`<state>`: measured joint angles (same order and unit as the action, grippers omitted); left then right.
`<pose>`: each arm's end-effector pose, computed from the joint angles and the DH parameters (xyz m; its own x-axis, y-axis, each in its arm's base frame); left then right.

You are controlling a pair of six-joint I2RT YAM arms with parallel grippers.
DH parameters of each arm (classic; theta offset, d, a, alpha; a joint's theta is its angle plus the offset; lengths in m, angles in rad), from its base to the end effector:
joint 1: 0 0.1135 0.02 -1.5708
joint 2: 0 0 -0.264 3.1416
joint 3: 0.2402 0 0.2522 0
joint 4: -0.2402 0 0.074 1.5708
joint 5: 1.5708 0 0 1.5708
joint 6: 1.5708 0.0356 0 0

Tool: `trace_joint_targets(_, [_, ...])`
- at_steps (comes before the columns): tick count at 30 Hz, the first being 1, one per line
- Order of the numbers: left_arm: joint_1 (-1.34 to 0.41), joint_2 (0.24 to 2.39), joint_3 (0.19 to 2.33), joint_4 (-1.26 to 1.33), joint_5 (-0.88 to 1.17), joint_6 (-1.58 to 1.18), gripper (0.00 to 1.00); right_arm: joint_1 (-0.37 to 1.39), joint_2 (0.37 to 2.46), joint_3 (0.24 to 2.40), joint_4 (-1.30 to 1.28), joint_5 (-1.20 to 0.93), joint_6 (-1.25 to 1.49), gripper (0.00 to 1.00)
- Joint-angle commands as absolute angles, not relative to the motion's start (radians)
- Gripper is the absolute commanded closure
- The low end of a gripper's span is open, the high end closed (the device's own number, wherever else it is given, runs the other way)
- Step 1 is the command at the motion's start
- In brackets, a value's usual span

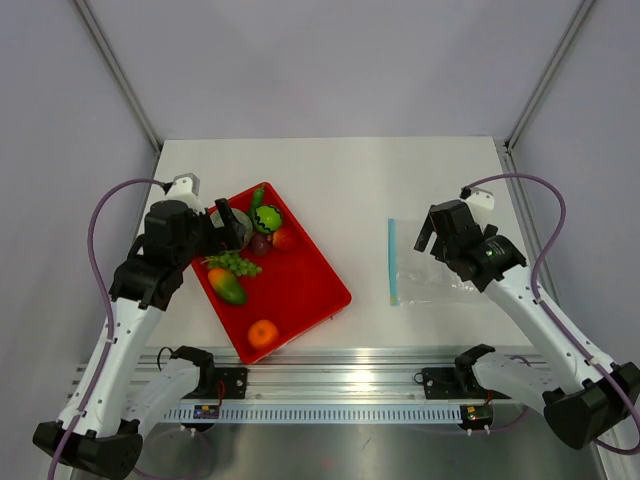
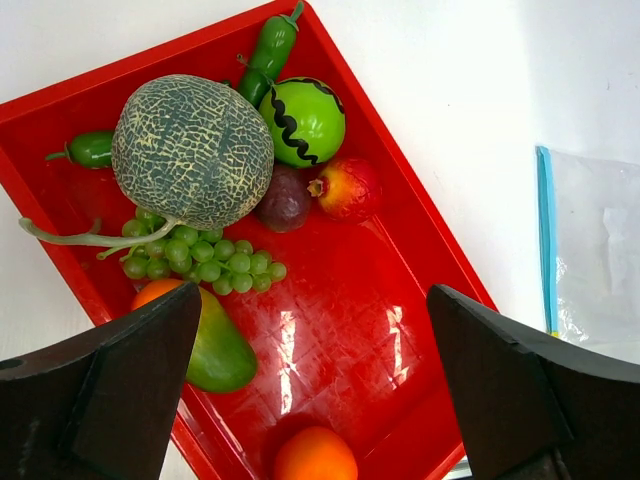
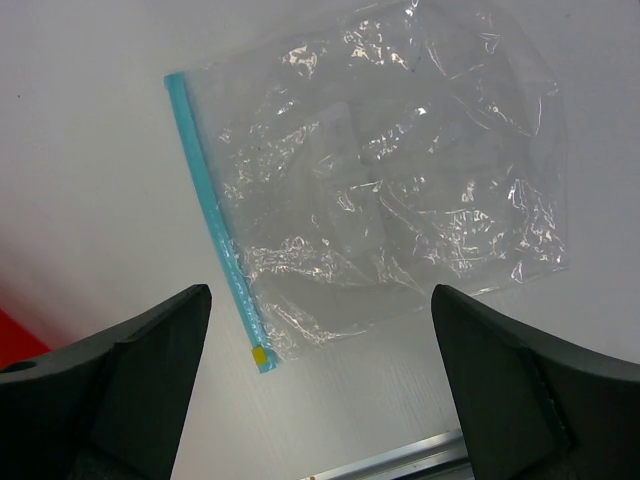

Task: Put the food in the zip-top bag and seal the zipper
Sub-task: Open the zipper of the food storage bag at the center of the board.

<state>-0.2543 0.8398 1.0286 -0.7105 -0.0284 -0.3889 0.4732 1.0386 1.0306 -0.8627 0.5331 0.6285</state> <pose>0.1630 -0.0413 0.3603 -0.5326 -0.2532 -0.8076 0.0278 0.9485 -0.3156 0.1853 0.0745 0.3190 -0.6101 0.2565 -0.7497 0.3185 0.9457 0.0644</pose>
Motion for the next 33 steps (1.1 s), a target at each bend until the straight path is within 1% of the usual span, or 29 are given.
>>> trace_joint_targets(1, [-0.258,0.850,1.080,-0.699,-0.006,-0.368,0.01,0.477,1.022,1.020,-0.830,0.552,0.626,0.01])
trace_joint_targets(9, [-0.258,0.879,1.080,-0.736,-0.009,-0.388,0.01,0.479,1.046,1.014,-0.838,0.528,0.621,0.01])
trace_joint_targets(14, [-0.258,0.888,1.066,-0.747,-0.006,-0.403,0.01,0.482,1.103,1.008,-0.761,0.431,0.597,0.00])
trace_joint_targets(17, [-0.258,0.887,1.052,-0.736,-0.006,-0.416,0.01,0.528,1.169,1.020,-0.726,0.417,0.601,0.00])
trace_joint_targets(20, [-0.258,0.893,1.052,-0.735,-0.006,-0.422,0.01,0.606,1.267,1.048,-0.721,0.459,0.617,0.01])
trace_joint_targets(22, [-0.258,0.894,1.054,-0.741,-0.006,-0.425,0.01,0.626,1.336,1.045,-0.688,0.448,0.614,0.07])
trace_joint_targets(23, [-0.258,0.896,1.052,-0.741,-0.006,-0.423,0.01,0.626,1.357,1.036,-0.666,0.434,0.611,0.20])
trace_joint_targets(25, [-0.258,0.896,1.052,-0.747,-0.006,-0.423,0.01,0.624,1.411,1.006,-0.600,0.437,0.589,0.28])
trace_joint_targets(26, [-0.258,0.897,1.052,-0.750,-0.006,-0.422,0.01,0.626,1.433,1.002,-0.585,0.452,0.583,0.30])
trace_joint_targets(29, [-0.258,0.894,1.051,-0.761,0.020,-0.419,0.01,0.621,1.525,1.022,-0.557,0.439,0.540,0.32])
trace_joint_targets(33, [-0.258,0.896,1.046,-0.765,0.028,-0.416,0.01,0.618,1.630,1.043,-0.508,0.402,0.514,0.32])
